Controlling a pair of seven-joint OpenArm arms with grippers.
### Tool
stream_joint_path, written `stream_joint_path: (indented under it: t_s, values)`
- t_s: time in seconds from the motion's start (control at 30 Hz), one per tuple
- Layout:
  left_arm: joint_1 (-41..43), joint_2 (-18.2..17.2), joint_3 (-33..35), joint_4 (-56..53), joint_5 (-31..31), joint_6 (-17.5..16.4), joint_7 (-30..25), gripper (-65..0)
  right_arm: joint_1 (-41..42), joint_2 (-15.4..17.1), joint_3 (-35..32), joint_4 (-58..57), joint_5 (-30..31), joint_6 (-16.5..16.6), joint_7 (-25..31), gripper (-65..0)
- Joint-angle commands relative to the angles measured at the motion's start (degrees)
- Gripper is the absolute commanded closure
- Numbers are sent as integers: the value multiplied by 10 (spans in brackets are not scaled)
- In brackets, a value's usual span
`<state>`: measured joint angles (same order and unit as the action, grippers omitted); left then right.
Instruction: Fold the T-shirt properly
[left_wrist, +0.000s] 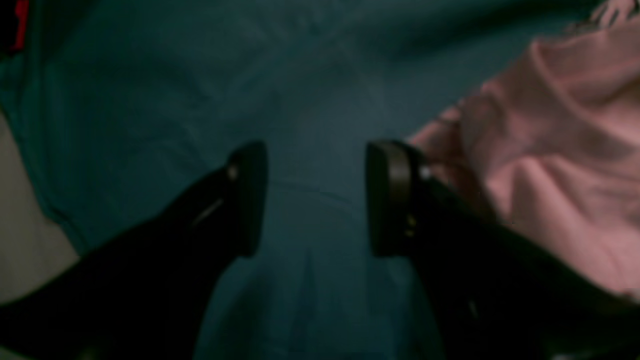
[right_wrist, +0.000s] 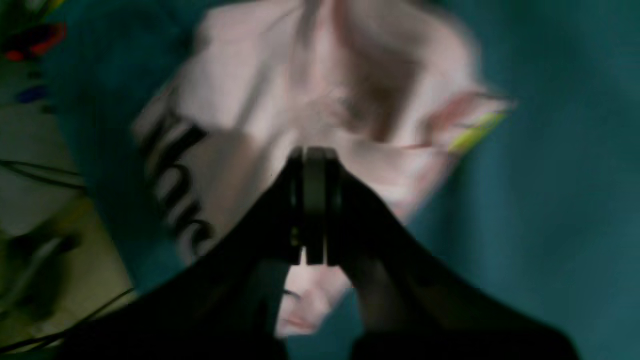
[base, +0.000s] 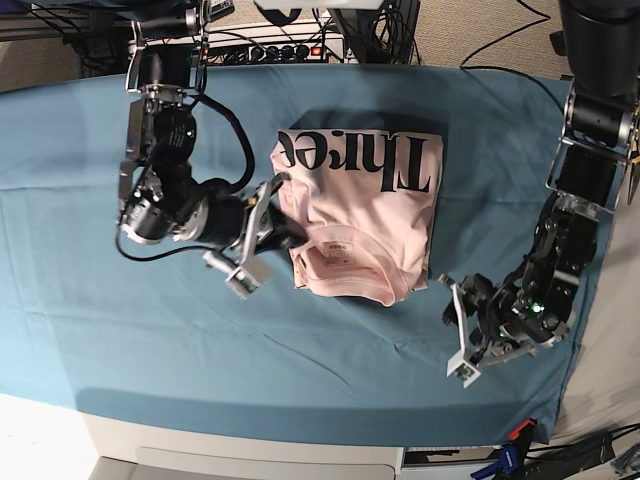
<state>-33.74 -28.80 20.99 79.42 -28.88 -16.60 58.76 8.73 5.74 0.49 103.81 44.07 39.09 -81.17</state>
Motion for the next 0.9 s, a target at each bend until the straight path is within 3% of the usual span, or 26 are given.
stream_joint_path:
  t_s: [0.0,0.13,0.23,0.43,0.57,0.7,0.87]
  values:
    - [-20,-14,-7,7,5,1,-6,-319,13,7,22,22,-2,4,12,0]
    - [-20,-52,-9,7,-5,1,11,-314,11,19,114,34,-14,3,12,0]
    - [-11,-88,-26,9,-35,-11,39,-262,-6,51,178,35,-7,3,12,0]
    - [78,-136,-167,34,-123,-50,70,-255,-78,133,299,35,52,3,12,0]
    - [166,-141,-288,66,-205,-98,96,-255,-136,161,375,35,120,3,12,0]
    - [282,-141,-384,114,-263,-131,110,-255,-212,161,433,51,155,3,12,0]
    - [459,-132,-470,204,-279,-133,115,-255,-330,161,472,103,165,3,12,0]
